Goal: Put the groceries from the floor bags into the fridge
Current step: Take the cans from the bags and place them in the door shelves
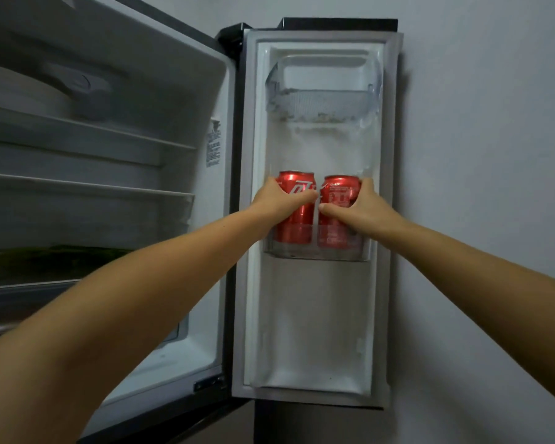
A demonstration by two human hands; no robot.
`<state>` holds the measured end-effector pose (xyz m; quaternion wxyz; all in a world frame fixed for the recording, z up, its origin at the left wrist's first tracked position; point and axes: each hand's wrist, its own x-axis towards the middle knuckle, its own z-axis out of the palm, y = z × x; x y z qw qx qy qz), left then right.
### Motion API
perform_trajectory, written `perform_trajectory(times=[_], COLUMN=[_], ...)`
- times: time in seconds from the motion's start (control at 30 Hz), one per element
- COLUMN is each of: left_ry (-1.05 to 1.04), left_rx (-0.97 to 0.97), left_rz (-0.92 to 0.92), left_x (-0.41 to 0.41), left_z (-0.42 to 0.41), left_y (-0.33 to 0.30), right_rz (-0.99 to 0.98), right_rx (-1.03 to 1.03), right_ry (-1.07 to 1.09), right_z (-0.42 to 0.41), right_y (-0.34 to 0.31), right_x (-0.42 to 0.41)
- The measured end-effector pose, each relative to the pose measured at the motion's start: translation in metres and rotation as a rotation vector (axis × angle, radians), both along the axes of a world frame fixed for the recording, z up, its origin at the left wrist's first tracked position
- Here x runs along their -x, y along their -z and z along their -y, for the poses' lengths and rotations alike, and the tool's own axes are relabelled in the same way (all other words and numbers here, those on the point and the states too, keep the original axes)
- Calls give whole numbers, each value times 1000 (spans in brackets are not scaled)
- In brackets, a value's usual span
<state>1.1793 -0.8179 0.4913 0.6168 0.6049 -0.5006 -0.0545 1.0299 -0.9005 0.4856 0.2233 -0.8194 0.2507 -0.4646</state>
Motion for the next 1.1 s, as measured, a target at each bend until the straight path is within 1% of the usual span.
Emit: perform_trajectory(times=[0.07, 0.17, 0.37, 0.5, 0.73, 0.8, 0.87, 0.93, 1.0, 1.03, 1.1], left_ry=[-3, -21, -55, -80, -168, -216, -304, -408, -466, -465, -468], left_rx=[4, 16, -25, -110, -209, -182, -89, 35, 114, 119, 74], left_rz=[6, 62, 115, 97, 106, 150, 202, 230, 235, 220, 187], left_x=[1, 3, 6, 12, 29, 37, 45, 53, 58, 58, 57], left_z=[2, -1, -5, -9, -22, -30, -40, -53, -68, -78, -102], left_y=[5, 6, 13, 10, 9, 14, 26, 44, 70, 87, 126], right_rz=[-23, -21, -1, 27, -49, -52, -6, 127, 256, 265, 199], right_rx=[7, 23, 140, 125, 60, 72, 103, 115, 113, 102, 81], right_ry=[-3, -17, 3, -45, -40, -35, -1, 36, 20, -10, -101], right_z=[-4, -7, -17, -17, -19, -23, -28, -35, -44, -48, -56], right_y=[0, 2, 21, 29, 37, 39, 44, 55, 77, 94, 134], right_x=[0, 2, 9, 16, 38, 45, 51, 56, 59, 58, 51])
